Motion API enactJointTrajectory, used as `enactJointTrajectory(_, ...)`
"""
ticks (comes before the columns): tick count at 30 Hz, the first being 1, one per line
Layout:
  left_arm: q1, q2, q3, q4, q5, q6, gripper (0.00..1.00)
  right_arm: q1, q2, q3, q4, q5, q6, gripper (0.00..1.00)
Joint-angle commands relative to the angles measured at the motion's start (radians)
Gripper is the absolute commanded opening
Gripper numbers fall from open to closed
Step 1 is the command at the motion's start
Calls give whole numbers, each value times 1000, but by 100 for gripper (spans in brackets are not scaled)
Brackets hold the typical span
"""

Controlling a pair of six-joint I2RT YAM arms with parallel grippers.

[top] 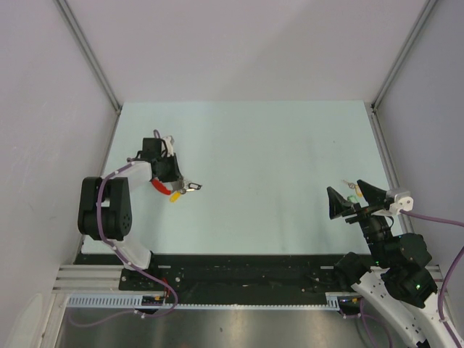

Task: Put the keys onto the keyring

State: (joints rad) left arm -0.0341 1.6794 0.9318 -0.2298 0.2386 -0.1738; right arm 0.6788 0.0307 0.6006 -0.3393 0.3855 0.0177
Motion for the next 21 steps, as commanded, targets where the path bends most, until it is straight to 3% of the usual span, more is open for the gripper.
enactJointTrajectory(1, -10, 13, 35, -19, -25, 30, 19, 5, -2, 8, 17, 10, -9, 100)
enactJointTrajectory(16, -10, 22, 38, -28, -68, 48, 15, 11, -2, 10, 16, 0, -9, 100)
enactJointTrajectory(21, -10, 17, 38, -28, -56, 53, 8, 11, -3, 10, 17, -5, -12, 100)
